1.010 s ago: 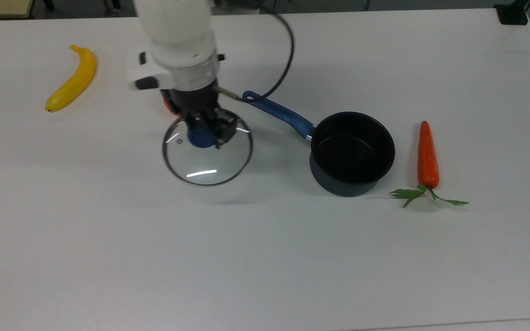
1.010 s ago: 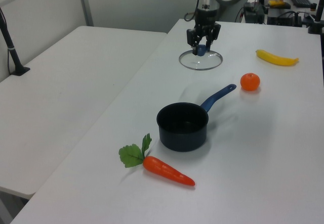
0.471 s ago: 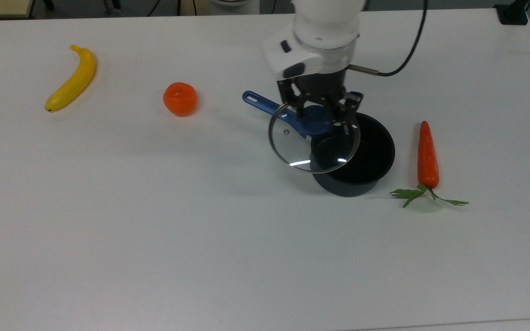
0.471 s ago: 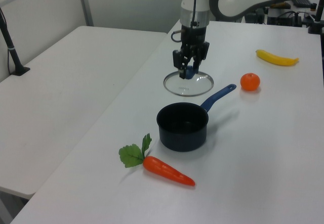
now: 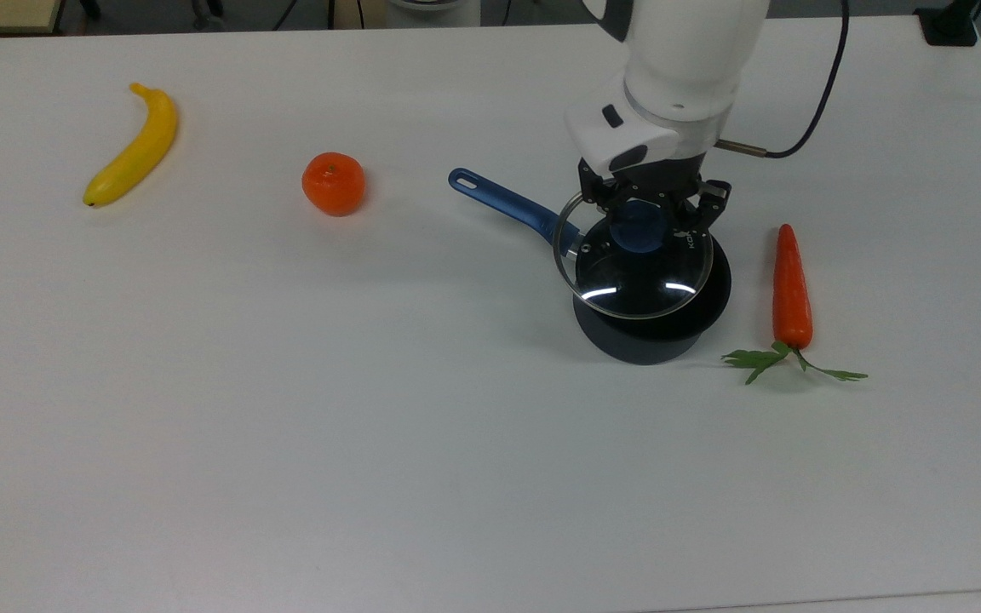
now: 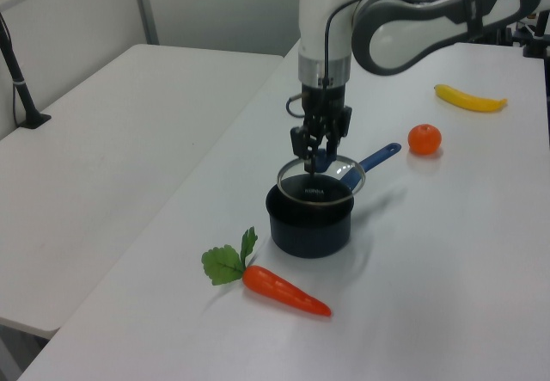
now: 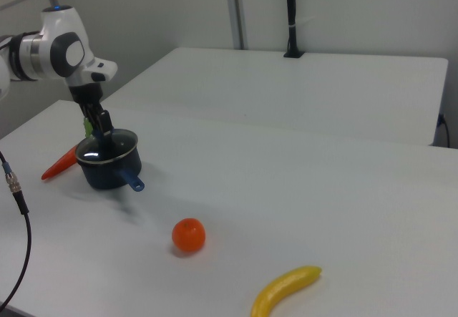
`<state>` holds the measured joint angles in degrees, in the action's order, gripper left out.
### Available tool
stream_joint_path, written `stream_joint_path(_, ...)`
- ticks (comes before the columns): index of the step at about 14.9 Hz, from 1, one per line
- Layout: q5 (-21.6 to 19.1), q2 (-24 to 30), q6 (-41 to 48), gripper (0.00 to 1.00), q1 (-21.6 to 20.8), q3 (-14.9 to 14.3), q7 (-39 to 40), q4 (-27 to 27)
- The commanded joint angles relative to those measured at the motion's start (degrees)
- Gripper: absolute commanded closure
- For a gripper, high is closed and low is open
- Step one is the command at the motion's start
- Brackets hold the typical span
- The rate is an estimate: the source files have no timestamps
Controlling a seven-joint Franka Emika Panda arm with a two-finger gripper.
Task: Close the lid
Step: 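Lower the lid onto the saucepan rim and open the gripper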
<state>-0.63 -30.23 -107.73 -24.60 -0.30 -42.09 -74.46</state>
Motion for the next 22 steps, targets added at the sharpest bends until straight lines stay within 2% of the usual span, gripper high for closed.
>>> stream_joint_path(1,1.7,-1.6,-0.9,0.65,-1.7,-0.8,-2.6,1.7)
stream_joint_path(4,3.6,-2.2,-3.2,0.65,-1.7,-0.5,-4.0,1.7)
stream_joint_path(21,3.7,-4.5,-5.3,0.56,-4.0,-0.2,-4.8,3.0)
stream_joint_path(22,3.7,-4.5,-5.3,0.53,-4.1,-0.2,-4.8,2.8)
